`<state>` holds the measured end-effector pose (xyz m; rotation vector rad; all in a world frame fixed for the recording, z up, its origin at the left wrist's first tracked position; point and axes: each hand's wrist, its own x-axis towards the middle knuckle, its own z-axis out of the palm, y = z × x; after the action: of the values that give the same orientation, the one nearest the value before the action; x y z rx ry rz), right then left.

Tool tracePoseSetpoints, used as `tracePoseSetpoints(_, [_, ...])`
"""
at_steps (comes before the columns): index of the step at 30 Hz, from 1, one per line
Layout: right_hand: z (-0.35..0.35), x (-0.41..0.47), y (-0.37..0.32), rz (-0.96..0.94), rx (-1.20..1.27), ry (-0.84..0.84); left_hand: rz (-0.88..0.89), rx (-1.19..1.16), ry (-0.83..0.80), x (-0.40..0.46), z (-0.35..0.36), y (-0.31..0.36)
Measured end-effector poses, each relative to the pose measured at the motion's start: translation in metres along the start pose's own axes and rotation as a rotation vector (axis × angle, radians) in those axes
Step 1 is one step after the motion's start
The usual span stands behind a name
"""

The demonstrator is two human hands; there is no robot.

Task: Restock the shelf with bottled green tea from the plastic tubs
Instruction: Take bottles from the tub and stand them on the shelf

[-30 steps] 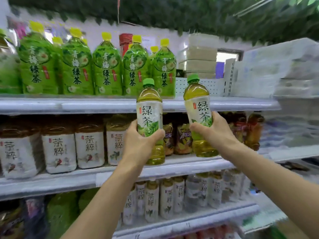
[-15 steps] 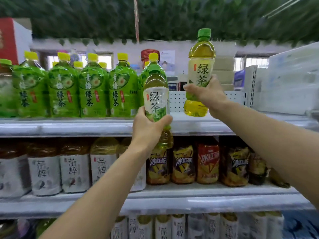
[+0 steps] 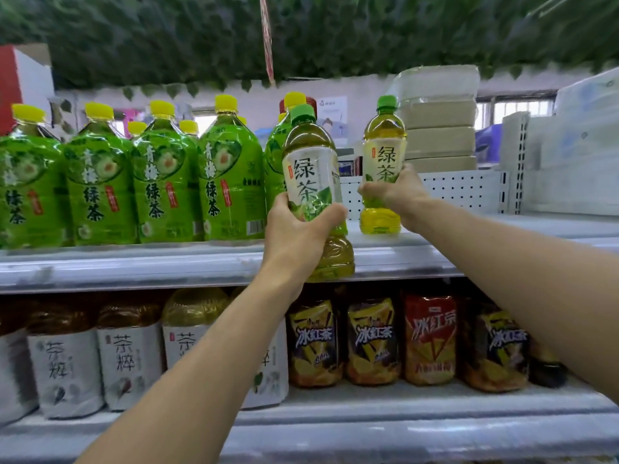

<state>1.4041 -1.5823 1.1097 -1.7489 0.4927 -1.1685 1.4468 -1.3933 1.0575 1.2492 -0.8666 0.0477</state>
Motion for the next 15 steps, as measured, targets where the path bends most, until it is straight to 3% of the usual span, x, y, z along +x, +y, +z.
tracePoseSetpoints(5, [0.007, 0.024, 0.009, 0.034, -0.087, -0.121, 0.028, -0.033, -0.015, 0.003, 0.001, -0.005])
tracePoseSetpoints(15, [0.010, 0.043, 0.013, 0.109, -0.141, -0.171, 0.040, -0.052, -0.011, 0.002, 0.002, -0.009])
